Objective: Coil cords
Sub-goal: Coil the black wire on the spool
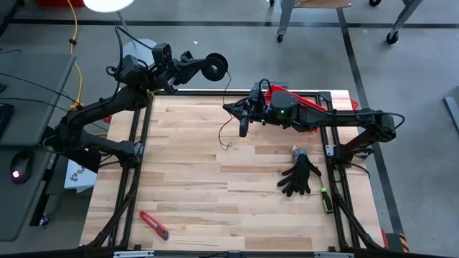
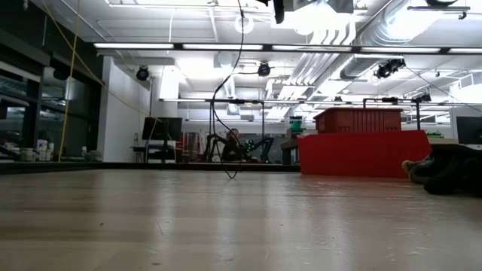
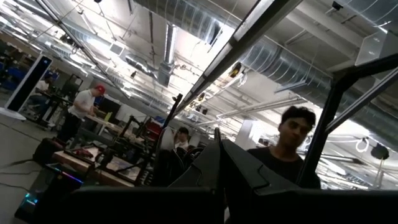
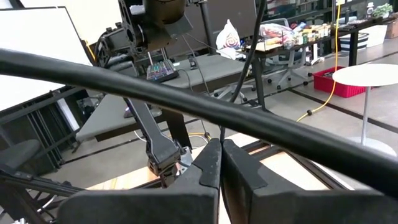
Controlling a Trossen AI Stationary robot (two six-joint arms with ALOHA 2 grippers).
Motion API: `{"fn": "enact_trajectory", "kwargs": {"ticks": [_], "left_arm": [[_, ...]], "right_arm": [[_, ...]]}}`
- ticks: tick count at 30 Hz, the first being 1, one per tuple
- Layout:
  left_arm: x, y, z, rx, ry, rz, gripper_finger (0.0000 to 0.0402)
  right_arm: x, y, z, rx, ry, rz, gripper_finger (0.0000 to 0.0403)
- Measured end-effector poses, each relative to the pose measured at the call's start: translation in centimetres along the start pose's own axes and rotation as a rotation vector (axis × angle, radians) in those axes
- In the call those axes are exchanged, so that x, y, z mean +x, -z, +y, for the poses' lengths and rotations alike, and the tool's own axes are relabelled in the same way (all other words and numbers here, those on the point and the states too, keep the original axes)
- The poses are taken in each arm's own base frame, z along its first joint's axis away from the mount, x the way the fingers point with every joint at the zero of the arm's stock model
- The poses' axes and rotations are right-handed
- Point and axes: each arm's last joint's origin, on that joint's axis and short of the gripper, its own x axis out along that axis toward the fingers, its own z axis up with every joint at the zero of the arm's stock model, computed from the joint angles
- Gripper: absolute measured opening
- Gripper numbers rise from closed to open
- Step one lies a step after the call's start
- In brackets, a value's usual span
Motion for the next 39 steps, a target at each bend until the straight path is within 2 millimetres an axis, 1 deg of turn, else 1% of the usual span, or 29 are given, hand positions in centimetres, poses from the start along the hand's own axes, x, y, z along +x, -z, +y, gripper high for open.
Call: {"fn": "enact_trajectory", "kwargs": {"ticks": [5, 13, 20, 39], "left_arm": [[0.1, 0.1, 0.1, -0.006, -0.002, 0.002, 0.0003], [0.6, 0.9, 1.1, -0.083, -0.015, 0.031, 0.0003], [0.6, 1.0, 1.0, -0.087, 0.028, 0.071, 0.0003], [0.6, 1.0, 1.0, -0.125, 0.008, 0.054, 0.0003]], "right_arm": [[0.0, 0.0, 0.0, 0.0, 0.0, 0.0, 0.0], [0.0, 0.0, 0.0, 0.001, -0.001, 0.0, 0.0], [0.0, 0.0, 0.1, 0.011, -0.017, 0.004, 0.0], [0.0, 0.0, 0.1, 0.011, -0.033, 0.007, 0.0]]}}
